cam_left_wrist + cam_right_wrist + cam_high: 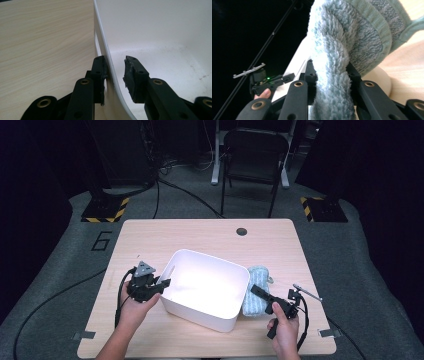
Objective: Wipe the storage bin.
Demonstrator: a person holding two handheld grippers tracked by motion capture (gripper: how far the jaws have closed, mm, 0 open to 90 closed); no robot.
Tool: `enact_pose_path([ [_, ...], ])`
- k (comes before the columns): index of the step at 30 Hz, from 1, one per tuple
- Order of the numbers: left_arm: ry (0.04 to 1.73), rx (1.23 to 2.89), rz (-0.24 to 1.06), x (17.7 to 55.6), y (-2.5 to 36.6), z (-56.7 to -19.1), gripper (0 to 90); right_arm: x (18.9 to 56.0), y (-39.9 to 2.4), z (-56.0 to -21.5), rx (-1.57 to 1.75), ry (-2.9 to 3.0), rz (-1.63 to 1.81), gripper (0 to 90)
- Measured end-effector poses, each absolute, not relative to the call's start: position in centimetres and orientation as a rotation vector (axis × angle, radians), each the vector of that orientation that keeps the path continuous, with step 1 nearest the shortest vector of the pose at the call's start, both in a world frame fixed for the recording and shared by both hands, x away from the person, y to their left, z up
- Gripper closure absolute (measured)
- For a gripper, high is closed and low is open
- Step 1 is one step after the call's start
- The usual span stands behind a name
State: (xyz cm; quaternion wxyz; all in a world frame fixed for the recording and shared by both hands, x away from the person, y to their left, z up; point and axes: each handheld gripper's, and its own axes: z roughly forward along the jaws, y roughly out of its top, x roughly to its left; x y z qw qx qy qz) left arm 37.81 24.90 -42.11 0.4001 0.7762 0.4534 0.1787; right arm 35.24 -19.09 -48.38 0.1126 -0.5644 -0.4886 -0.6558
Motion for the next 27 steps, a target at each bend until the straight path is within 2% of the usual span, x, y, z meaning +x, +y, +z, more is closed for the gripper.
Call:
enact_pose_path([
  [12, 1.152, 1.948, 0.459, 37.8, 24.9, -42.2, 69.8, 35.7, -18.5, -51.4, -1.758, -1.413, -1.804, 71.7],
  [27, 1.15, 1.949, 0.449, 37.8, 24.9, -42.2, 69.7, 36.2, -17.7, -53.1, -1.896, -1.66, -1.591, 72.2],
])
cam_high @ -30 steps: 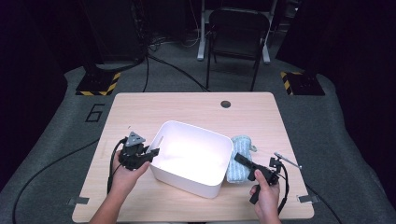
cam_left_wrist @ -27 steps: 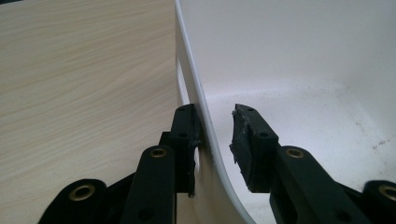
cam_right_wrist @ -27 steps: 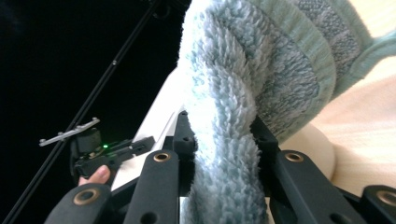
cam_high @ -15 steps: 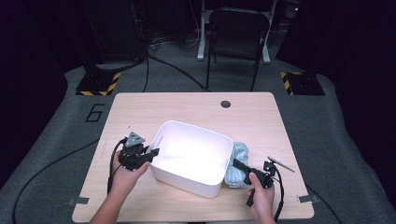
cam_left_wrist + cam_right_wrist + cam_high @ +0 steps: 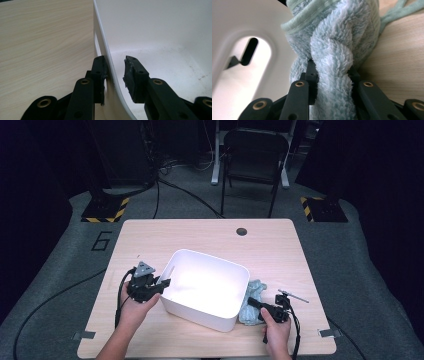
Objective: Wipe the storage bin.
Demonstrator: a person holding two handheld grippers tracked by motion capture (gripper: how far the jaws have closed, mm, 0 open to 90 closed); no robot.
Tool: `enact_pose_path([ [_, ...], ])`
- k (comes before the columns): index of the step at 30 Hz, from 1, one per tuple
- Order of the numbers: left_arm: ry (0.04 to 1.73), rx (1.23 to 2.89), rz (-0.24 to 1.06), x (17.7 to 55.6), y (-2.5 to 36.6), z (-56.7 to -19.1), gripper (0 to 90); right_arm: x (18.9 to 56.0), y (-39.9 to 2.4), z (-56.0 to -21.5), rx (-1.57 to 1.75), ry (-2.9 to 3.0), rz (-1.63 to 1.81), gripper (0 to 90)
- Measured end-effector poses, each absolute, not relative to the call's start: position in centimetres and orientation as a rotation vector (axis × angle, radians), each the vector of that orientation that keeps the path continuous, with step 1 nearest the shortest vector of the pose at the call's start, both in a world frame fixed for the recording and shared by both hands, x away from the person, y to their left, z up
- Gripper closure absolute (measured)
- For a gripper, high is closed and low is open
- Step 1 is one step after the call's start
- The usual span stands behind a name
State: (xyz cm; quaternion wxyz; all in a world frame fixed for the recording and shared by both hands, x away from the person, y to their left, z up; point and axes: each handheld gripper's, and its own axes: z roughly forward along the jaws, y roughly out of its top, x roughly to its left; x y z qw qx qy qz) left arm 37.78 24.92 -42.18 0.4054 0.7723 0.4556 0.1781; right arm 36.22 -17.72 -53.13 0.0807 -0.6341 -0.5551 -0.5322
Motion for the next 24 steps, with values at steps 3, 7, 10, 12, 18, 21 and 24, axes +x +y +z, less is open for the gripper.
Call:
enact_pose_path([
  [3, 1.15, 1.948, 0.448, 37.8, 24.9, -42.2, 69.6, 36.3, -17.6, -53.1, -1.927, -1.695, -1.56, 72.2],
  [7, 1.15, 1.947, 0.447, 37.8, 25.0, -42.2, 69.5, 36.4, -17.4, -53.1, -1.944, -1.708, -1.56, 72.2],
  [10, 1.151, 1.947, 0.448, 37.8, 25.0, -42.2, 69.5, 36.2, -17.5, -52.9, -1.934, -1.646, -1.573, 72.5],
  [12, 1.151, 1.947, 0.449, 37.8, 24.9, -42.2, 69.5, 36.2, -17.6, -52.8, -1.918, -1.638, -1.591, 72.5],
  [18, 1.165, 1.93, 0.449, 37.8, 24.9, -42.2, 68.6, 35.7, -18.1, -51.1, -1.826, -1.543, -1.713, 72.2],
  [21, 1.164, 1.933, 0.455, 37.7, 24.9, -42.2, 68.8, 35.5, -18.4, -50.4, -1.79, -1.487, -1.766, 72.1],
  [24, 1.168, 1.928, 0.467, 37.7, 24.8, -42.2, 69.2, 35.3, -18.5, -49.8, -1.759, -1.458, -1.811, 72.2],
])
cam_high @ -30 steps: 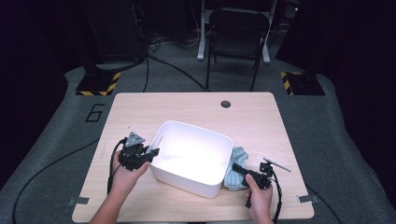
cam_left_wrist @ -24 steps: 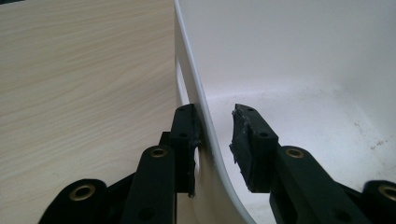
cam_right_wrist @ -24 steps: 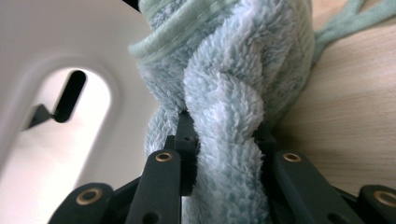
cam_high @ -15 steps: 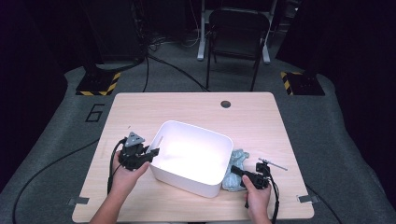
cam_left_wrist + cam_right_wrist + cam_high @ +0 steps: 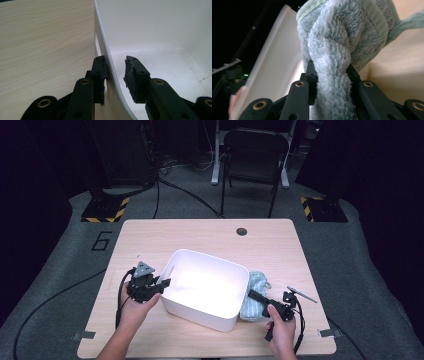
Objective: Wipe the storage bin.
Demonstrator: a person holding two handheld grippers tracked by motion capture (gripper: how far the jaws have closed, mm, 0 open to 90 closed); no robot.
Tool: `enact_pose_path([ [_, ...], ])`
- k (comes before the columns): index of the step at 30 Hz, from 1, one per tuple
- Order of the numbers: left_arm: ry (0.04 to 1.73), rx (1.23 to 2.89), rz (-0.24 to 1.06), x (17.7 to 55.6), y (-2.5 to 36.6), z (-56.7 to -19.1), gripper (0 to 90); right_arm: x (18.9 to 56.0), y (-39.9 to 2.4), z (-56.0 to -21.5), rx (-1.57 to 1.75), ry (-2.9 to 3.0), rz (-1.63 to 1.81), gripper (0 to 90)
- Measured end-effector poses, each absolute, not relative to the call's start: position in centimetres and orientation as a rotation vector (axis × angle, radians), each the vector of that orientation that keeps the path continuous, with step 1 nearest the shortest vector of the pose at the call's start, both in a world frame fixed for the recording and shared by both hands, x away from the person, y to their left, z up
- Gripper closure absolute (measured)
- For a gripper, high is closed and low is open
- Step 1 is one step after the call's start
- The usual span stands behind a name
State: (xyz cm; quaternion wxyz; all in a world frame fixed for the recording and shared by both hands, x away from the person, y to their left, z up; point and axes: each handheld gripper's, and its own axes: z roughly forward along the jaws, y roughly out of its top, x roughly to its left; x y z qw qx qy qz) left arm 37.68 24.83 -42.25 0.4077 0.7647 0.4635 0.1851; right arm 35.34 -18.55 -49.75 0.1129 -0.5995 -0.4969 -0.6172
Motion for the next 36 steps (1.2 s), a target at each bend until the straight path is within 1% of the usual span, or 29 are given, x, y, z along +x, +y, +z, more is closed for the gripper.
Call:
enact_pose_path([
  [4, 1.171, 1.923, 0.472, 37.6, 24.6, -42.3, 69.4, 35.0, -19.2, -48.1, -1.695, -1.432, -1.896, 72.2],
  [7, 1.17, 1.92, 0.473, 37.5, 24.5, -42.3, 69.5, 34.9, -19.6, -47.5, -1.672, -1.408, -1.934, 72.2],
  [8, 1.167, 1.922, 0.475, 37.5, 24.5, -42.3, 69.4, 34.8, -19.9, -46.8, -1.633, -1.354, -1.974, 72.2],
  [14, 1.164, 1.922, 0.472, 37.5, 24.4, -42.3, 69.3, 34.5, -19.7, -46.0, -1.619, -1.377, -1.99, 72.1],
  [19, 1.159, 1.924, 0.473, 37.5, 24.4, -42.3, 70.2, 34.7, -19.5, -46.8, -1.664, -1.407, -1.945, 72.2],
  [22, 1.158, 1.926, 0.478, 37.4, 24.4, -42.3, 70.8, 35.0, -18.6, -48.7, -1.72, -1.403, -1.872, 72.4],
  [25, 1.159, 1.928, 0.48, 37.4, 24.3, -42.2, 71.6, 35.2, -18.7, -49.4, -1.74, -1.41, -1.838, 72.4],
  [36, 1.161, 1.925, 0.478, 37.4, 24.3, -42.3, 71.6, 35.6, -18.5, -51.1, -1.795, -1.429, -1.786, 72.3],
])
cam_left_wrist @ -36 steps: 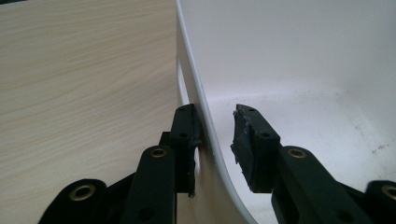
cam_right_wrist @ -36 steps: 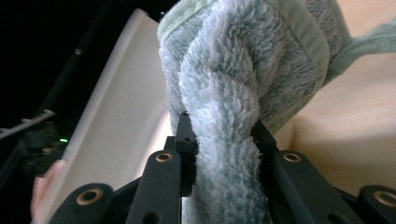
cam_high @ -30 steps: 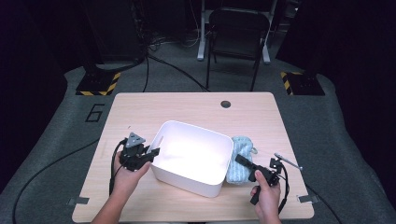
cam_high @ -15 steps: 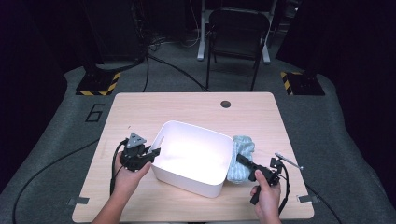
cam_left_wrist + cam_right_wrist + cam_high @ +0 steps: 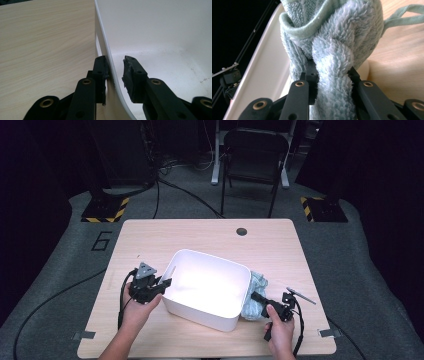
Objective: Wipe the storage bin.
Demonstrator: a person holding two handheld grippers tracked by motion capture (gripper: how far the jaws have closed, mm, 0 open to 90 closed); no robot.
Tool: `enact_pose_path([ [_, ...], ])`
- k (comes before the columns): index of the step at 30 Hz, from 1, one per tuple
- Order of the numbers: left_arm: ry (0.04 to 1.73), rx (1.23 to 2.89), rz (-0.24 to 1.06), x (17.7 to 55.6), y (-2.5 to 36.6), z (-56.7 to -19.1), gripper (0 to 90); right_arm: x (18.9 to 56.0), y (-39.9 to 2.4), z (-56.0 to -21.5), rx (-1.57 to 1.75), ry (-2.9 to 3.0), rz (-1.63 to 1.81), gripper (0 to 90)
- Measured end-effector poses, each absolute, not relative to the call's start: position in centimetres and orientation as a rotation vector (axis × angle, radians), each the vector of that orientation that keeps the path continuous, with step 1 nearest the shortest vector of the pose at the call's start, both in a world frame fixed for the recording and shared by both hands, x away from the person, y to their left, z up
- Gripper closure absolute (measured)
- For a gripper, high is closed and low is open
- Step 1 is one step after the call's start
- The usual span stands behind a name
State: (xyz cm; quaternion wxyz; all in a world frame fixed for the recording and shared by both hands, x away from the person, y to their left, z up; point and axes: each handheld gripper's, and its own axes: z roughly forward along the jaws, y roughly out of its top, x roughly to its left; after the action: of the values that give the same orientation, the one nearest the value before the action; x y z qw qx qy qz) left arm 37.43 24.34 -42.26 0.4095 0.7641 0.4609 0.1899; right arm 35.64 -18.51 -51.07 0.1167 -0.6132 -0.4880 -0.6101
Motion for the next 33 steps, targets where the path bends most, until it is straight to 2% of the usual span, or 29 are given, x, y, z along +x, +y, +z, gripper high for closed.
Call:
enact_pose_path([
  [4, 1.161, 1.925, 0.48, 37.5, 24.4, -42.3, 71.4, 35.8, -18.0, -52.4, -1.902, -1.547, -1.588, 72.8],
  [11, 1.162, 1.919, 0.473, 37.5, 24.5, -42.3, 70.8, 36.5, -17.9, -53.6, -1.922, -1.685, -1.523, 72.8],
  [21, 1.167, 1.912, 0.466, 37.5, 24.5, -42.3, 69.7, 36.3, -18.1, -53.7, -1.91, -1.587, -1.549, 72.5],
  [33, 1.177, 1.914, 0.482, 37.4, 24.4, -42.3, 69.3, 35.0, -18.3, -50.5, -1.823, -1.42, -1.718, 72.5],
])
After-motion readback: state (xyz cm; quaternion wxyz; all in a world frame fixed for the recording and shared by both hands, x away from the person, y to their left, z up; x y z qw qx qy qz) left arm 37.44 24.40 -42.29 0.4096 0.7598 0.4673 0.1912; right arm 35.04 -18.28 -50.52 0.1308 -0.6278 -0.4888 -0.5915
